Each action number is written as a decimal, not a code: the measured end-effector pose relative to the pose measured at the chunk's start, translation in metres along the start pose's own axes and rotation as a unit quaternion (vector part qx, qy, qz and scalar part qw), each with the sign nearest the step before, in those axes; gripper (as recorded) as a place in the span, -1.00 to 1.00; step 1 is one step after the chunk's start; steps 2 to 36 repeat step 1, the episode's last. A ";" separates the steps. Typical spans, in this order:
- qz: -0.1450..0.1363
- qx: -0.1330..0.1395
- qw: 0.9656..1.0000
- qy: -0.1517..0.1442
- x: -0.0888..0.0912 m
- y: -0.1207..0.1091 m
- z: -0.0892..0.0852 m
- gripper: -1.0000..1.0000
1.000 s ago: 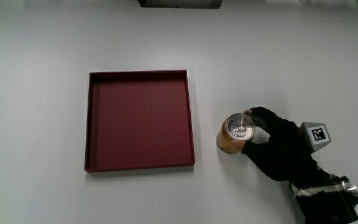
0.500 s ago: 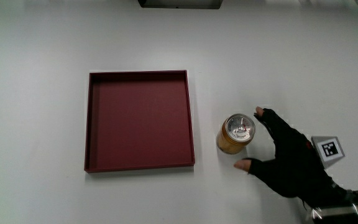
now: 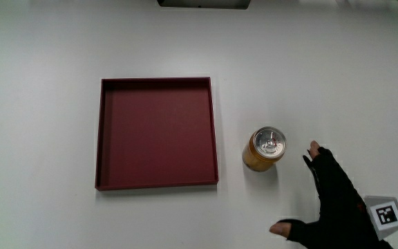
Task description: Place red bull on desk
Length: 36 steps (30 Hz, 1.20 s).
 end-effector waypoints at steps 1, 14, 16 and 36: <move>-0.004 0.002 1.000 0.022 -0.004 -0.002 -0.002 -1.00; -0.004 0.002 1.000 0.022 -0.004 -0.002 -0.002 -1.00; -0.004 0.002 1.000 0.022 -0.004 -0.002 -0.002 -1.00; -0.004 0.002 1.000 0.022 -0.004 -0.002 -0.002 -1.00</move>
